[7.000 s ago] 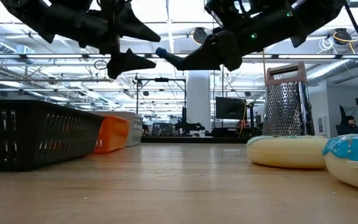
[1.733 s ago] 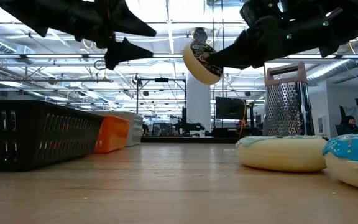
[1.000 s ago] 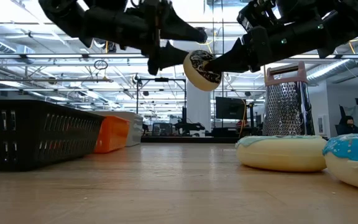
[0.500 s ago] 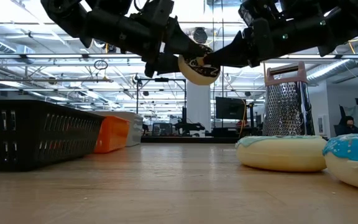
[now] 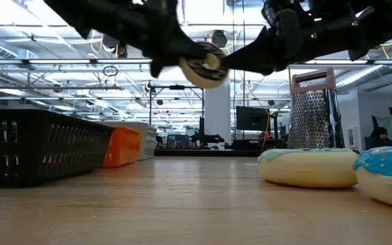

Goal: Pick & Place Food Item
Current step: Put the black donut into the black bin

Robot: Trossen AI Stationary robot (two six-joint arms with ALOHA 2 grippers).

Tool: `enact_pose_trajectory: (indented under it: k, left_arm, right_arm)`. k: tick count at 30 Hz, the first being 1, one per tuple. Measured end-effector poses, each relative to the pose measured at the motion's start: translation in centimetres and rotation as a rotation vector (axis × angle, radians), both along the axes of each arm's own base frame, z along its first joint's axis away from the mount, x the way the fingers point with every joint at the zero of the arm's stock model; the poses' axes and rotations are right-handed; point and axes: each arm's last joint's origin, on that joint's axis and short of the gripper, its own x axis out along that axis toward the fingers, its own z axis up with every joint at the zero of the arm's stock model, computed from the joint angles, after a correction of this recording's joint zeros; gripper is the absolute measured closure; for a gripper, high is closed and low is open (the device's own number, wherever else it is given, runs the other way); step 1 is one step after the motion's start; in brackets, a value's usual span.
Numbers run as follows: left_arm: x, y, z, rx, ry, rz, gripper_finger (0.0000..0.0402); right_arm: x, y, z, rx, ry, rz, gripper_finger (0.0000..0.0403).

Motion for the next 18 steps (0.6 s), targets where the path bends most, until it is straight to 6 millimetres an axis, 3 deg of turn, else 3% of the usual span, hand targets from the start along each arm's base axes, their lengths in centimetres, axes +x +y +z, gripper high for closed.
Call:
enact_pose_trajectory:
  k: [4,8,13,18]
  left_arm:
    - [-2.9,0.0,2.1,-0.063,0.100,0.023,0.0382]
    - [-6.5,-1.4,2.9,-0.159,0.205,0.049,0.0388]
    - [-10.8,-4.2,0.7,-0.297,0.283,0.103,0.0381]
    - [-13.7,-6.5,-2.1,-0.436,0.289,0.104,0.0390]
  right_arm:
    - [0.0,0.0,0.1,0.006,-0.003,-0.005,0.0275]
    - [0.0,0.0,0.1,0.006,-0.002,-0.006,0.0258]
    - [0.0,0.0,0.1,0.034,-0.006,-0.009,0.0250]
    - [0.0,0.0,0.1,0.058,-0.013,-0.012,0.0250]
